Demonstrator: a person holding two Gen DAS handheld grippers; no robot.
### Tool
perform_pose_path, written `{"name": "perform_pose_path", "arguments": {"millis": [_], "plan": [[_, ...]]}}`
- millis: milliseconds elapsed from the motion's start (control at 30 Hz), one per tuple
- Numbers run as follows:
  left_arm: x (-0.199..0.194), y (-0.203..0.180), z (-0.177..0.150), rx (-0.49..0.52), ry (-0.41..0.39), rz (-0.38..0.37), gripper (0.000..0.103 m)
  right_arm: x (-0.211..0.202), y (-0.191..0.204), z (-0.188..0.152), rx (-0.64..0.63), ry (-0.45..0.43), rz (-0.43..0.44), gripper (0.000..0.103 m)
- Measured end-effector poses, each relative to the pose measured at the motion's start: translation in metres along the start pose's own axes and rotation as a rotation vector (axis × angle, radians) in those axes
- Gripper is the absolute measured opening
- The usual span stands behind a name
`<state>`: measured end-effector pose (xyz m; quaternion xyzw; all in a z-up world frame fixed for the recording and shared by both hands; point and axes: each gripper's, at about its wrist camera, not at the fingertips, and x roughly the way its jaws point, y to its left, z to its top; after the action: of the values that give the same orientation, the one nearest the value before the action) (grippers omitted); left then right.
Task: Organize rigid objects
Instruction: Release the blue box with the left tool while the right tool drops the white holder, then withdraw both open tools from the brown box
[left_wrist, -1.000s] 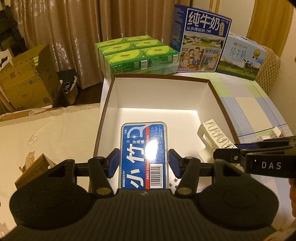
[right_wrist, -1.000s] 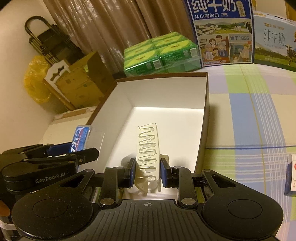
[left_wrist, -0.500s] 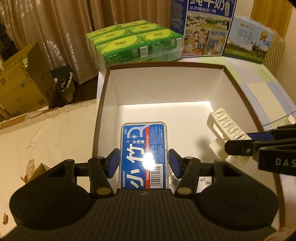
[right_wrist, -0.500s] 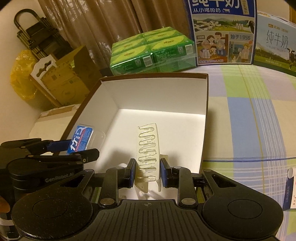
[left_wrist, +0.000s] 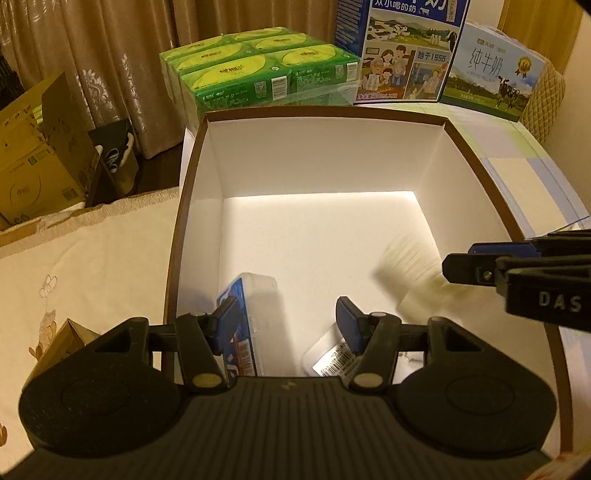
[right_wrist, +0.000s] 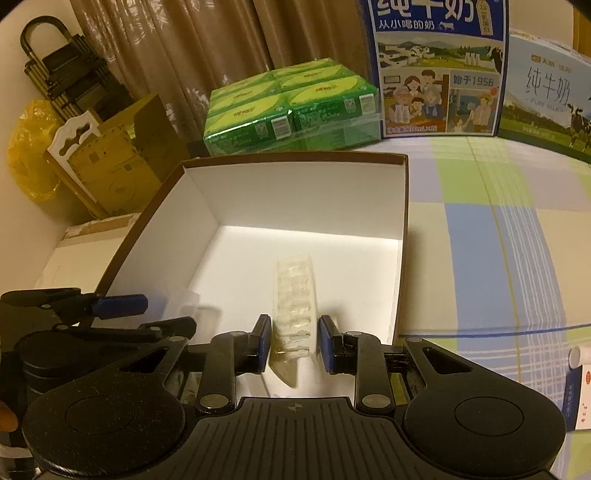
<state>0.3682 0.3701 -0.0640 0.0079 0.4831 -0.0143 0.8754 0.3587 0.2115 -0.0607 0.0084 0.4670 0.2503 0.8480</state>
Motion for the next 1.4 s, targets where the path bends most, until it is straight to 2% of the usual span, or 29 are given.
{"name": "perform_pose_path", "arguments": {"millis": [67, 167, 200, 900, 1400], "plan": [[-0.003, -0.001, -0.001, -0.004, 0.001, -0.005, 0.054, 0.001, 0.003, -0.001, -0.026, -0.001, -0.024, 0.029], [-0.009, -0.003, -0.005, -0.007, 0.003, -0.011, 0.054, -0.003, 0.003, -0.006, -0.044, -0.011, -0.020, 0.049], [-0.011, -0.004, -0.006, -0.010, 0.005, -0.011, 0.055, -0.005, 0.003, -0.008, -0.046, -0.014, -0.012, 0.051], [-0.070, -0.014, -0.034, -0.077, -0.034, -0.004, 0.055, -0.054, 0.006, -0.033, -0.061, -0.023, 0.048, 0.061], [-0.102, -0.035, -0.061, -0.090, -0.046, -0.013, 0.055, -0.094, 0.002, -0.055, -0.036, -0.040, 0.055, 0.063]]}}
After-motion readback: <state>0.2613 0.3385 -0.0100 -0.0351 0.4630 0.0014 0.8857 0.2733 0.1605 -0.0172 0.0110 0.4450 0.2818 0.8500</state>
